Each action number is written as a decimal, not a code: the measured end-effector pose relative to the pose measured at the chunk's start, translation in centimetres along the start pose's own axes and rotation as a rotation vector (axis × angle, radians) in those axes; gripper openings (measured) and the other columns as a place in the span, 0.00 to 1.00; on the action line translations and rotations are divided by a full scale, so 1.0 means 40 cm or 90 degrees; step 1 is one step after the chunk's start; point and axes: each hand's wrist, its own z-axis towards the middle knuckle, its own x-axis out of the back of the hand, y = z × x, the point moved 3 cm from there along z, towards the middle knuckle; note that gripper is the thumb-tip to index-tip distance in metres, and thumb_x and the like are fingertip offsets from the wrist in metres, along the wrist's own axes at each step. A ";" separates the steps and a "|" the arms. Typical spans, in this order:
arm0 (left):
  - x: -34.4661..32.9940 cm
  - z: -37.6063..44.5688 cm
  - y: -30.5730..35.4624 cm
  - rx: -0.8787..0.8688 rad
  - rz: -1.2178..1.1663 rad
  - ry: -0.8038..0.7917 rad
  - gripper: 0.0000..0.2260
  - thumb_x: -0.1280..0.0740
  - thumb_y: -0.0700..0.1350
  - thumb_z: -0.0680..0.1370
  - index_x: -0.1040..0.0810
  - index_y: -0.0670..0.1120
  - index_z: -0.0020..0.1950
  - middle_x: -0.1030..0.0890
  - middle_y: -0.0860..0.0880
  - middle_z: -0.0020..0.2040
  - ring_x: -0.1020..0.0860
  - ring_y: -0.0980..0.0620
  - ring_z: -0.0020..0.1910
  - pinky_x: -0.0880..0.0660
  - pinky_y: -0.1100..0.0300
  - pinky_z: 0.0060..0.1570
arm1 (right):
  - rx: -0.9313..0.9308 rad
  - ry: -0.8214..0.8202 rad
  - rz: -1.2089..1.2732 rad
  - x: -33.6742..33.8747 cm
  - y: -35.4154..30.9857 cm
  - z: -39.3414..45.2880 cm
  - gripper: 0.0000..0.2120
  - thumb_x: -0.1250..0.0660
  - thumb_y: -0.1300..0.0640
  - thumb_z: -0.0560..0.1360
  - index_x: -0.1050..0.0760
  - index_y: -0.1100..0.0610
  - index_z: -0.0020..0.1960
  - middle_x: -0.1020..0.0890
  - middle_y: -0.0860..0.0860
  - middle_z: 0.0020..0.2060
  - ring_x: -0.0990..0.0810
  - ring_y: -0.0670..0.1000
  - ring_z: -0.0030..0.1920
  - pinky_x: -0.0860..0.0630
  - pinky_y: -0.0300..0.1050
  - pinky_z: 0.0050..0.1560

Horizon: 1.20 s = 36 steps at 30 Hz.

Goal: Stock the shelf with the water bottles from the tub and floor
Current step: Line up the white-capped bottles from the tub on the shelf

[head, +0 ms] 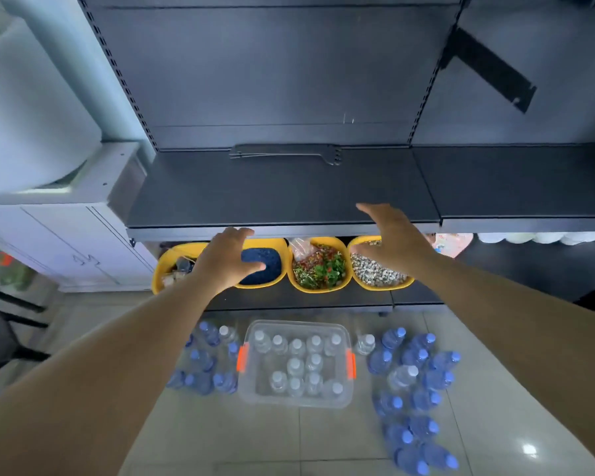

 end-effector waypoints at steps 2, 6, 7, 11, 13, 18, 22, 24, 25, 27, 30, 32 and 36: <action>-0.114 -0.001 -0.059 0.038 -0.038 -0.030 0.32 0.28 0.53 0.71 0.35 0.47 0.72 0.31 0.46 0.69 0.32 0.46 0.68 0.35 0.53 0.64 | -0.035 0.003 0.031 -0.097 0.058 -0.010 0.37 0.29 0.47 0.71 0.43 0.50 0.74 0.35 0.51 0.71 0.39 0.53 0.72 0.39 0.49 0.68; -0.350 -0.004 -0.175 0.123 -0.135 -0.087 0.33 0.27 0.51 0.70 0.35 0.45 0.72 0.32 0.46 0.70 0.33 0.47 0.69 0.35 0.52 0.67 | -0.107 -0.011 0.114 -0.315 0.173 -0.044 0.37 0.28 0.49 0.70 0.41 0.52 0.74 0.33 0.52 0.69 0.37 0.53 0.70 0.38 0.49 0.68; -0.407 -0.004 -0.201 0.147 -0.160 -0.097 0.33 0.27 0.50 0.70 0.35 0.45 0.71 0.32 0.45 0.70 0.33 0.47 0.69 0.35 0.52 0.67 | -0.129 -0.010 0.137 -0.372 0.203 -0.056 0.37 0.28 0.49 0.70 0.40 0.52 0.73 0.33 0.52 0.70 0.37 0.53 0.70 0.36 0.51 0.69; -0.646 -0.019 -0.298 0.195 -0.201 -0.156 0.32 0.25 0.49 0.69 0.33 0.46 0.70 0.29 0.46 0.69 0.31 0.47 0.67 0.34 0.54 0.65 | -0.220 -0.044 0.182 -0.604 0.317 -0.116 0.36 0.26 0.50 0.69 0.38 0.53 0.73 0.32 0.52 0.69 0.35 0.53 0.70 0.36 0.48 0.69; -0.760 -0.023 -0.339 0.203 -0.190 -0.191 0.33 0.25 0.49 0.69 0.34 0.46 0.71 0.30 0.44 0.69 0.32 0.47 0.68 0.36 0.55 0.66 | -0.241 -0.053 0.194 -0.713 0.369 -0.141 0.35 0.26 0.51 0.69 0.36 0.53 0.71 0.30 0.51 0.67 0.33 0.53 0.68 0.37 0.42 0.65; -1.028 -0.015 -0.454 0.251 -0.188 -0.234 0.32 0.27 0.47 0.71 0.35 0.45 0.72 0.31 0.45 0.71 0.33 0.48 0.70 0.39 0.60 0.65 | -0.294 -0.086 0.266 -0.994 0.489 -0.175 0.35 0.26 0.52 0.69 0.38 0.51 0.72 0.31 0.48 0.69 0.33 0.50 0.69 0.37 0.47 0.70; -1.215 0.016 -0.545 0.310 -0.229 -0.207 0.33 0.26 0.46 0.71 0.35 0.44 0.72 0.30 0.44 0.70 0.32 0.48 0.69 0.38 0.59 0.65 | -0.326 -0.108 0.319 -1.223 0.557 -0.168 0.35 0.27 0.50 0.69 0.39 0.49 0.72 0.33 0.48 0.70 0.32 0.49 0.69 0.34 0.48 0.68; -1.297 0.029 -0.583 0.339 -0.260 -0.202 0.34 0.25 0.47 0.70 0.36 0.46 0.73 0.30 0.45 0.70 0.32 0.49 0.69 0.36 0.58 0.66 | -0.345 -0.124 0.356 -1.328 0.579 -0.168 0.36 0.27 0.49 0.70 0.40 0.48 0.72 0.34 0.48 0.71 0.33 0.50 0.70 0.34 0.51 0.69; -1.333 0.035 -0.597 0.349 -0.277 -0.204 0.36 0.25 0.49 0.69 0.37 0.47 0.73 0.30 0.46 0.70 0.32 0.49 0.70 0.36 0.57 0.66 | -0.349 -0.133 0.366 -1.374 0.585 -0.169 0.36 0.27 0.48 0.70 0.40 0.48 0.73 0.34 0.48 0.71 0.34 0.50 0.70 0.34 0.51 0.69; -1.397 0.044 -0.621 0.356 -0.313 -0.220 0.40 0.25 0.54 0.65 0.38 0.49 0.73 0.32 0.47 0.71 0.33 0.50 0.71 0.35 0.56 0.67 | -0.350 -0.147 0.380 -1.448 0.595 -0.168 0.36 0.28 0.47 0.69 0.40 0.48 0.72 0.34 0.47 0.71 0.34 0.50 0.70 0.34 0.51 0.69; -1.474 0.046 -0.662 0.349 -0.326 -0.234 0.36 0.25 0.50 0.69 0.38 0.51 0.74 0.32 0.49 0.72 0.33 0.49 0.70 0.35 0.55 0.68 | -0.362 -0.170 0.395 -1.529 0.614 -0.170 0.34 0.28 0.51 0.71 0.40 0.47 0.72 0.34 0.47 0.71 0.34 0.51 0.70 0.34 0.49 0.68; -1.510 0.047 -0.685 0.348 -0.327 -0.232 0.34 0.27 0.47 0.71 0.38 0.52 0.74 0.31 0.50 0.71 0.32 0.49 0.70 0.35 0.56 0.68 | -0.367 -0.177 0.397 -1.560 0.631 -0.169 0.32 0.28 0.52 0.71 0.38 0.48 0.71 0.34 0.47 0.71 0.34 0.51 0.70 0.34 0.46 0.67; -1.552 0.072 -0.714 0.352 -0.356 -0.241 0.33 0.26 0.46 0.70 0.35 0.53 0.72 0.29 0.50 0.69 0.29 0.50 0.68 0.34 0.59 0.65 | -0.353 -0.203 0.371 -1.596 0.650 -0.149 0.26 0.29 0.55 0.72 0.31 0.50 0.67 0.30 0.47 0.67 0.31 0.48 0.65 0.35 0.41 0.63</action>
